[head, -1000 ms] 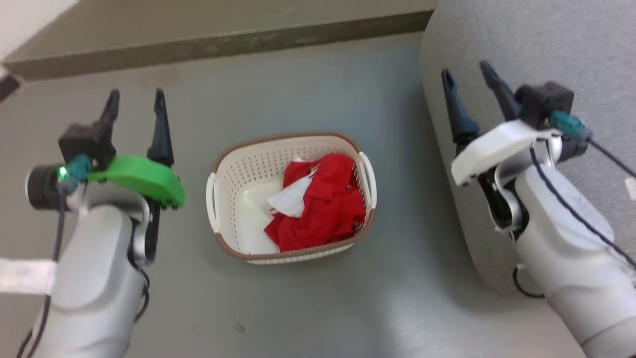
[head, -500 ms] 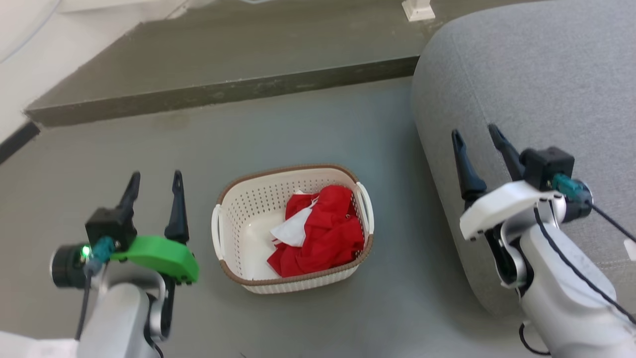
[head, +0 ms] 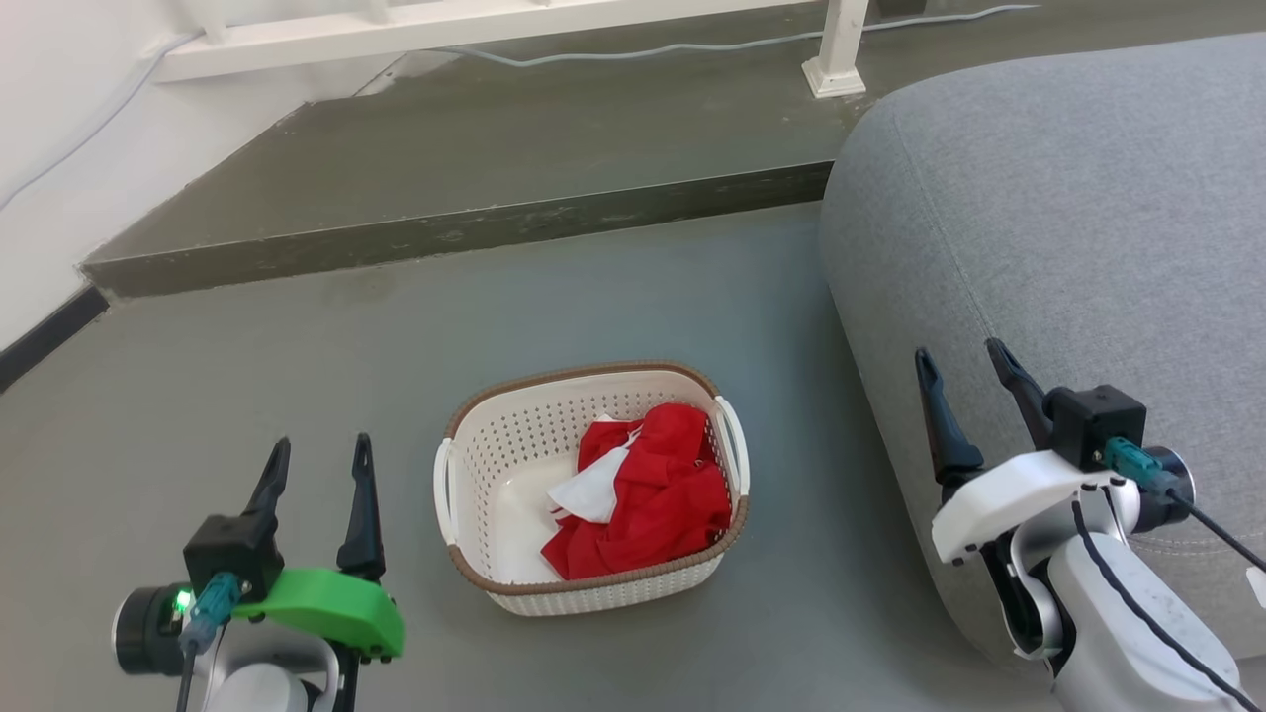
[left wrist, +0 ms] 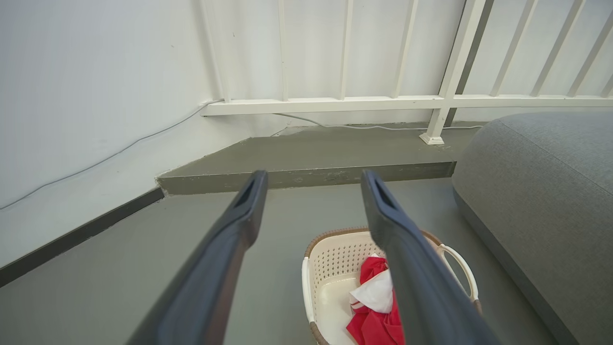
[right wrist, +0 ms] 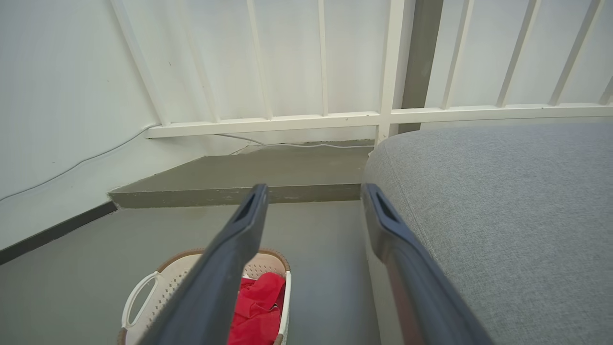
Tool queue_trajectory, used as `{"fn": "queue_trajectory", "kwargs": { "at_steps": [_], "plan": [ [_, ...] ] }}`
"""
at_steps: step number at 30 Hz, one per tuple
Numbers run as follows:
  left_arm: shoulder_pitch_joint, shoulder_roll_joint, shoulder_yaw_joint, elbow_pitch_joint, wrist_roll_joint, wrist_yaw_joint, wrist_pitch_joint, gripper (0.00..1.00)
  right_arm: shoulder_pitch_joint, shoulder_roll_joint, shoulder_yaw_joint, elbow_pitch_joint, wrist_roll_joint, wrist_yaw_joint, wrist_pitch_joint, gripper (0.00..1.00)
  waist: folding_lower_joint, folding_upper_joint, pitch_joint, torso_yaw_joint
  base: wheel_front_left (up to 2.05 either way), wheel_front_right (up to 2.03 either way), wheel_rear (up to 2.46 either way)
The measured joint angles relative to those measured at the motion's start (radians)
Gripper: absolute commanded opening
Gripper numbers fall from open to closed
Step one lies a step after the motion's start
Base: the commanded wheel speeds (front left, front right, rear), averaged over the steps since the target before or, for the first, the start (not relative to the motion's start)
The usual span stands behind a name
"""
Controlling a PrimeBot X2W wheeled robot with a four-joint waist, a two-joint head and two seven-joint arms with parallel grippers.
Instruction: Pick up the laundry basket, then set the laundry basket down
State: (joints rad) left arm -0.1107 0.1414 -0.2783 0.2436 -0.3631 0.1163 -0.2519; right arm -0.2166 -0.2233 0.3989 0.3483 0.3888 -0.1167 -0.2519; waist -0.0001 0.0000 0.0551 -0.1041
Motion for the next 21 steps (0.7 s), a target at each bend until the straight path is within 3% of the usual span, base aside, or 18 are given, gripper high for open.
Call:
{"fn": "queue_trajectory", "kwargs": {
  "at_steps": [21],
  "plan": [
    [0.112,-0.024,0.029,-0.07,0.04,0.007,0.0,1.0,0.085,0.0,-0.035,-0.055,-0.049,-0.007,0.0,1.0,0.0,0.0,-0.012,0.003,0.0,0.0,0.0]
  ]
}}
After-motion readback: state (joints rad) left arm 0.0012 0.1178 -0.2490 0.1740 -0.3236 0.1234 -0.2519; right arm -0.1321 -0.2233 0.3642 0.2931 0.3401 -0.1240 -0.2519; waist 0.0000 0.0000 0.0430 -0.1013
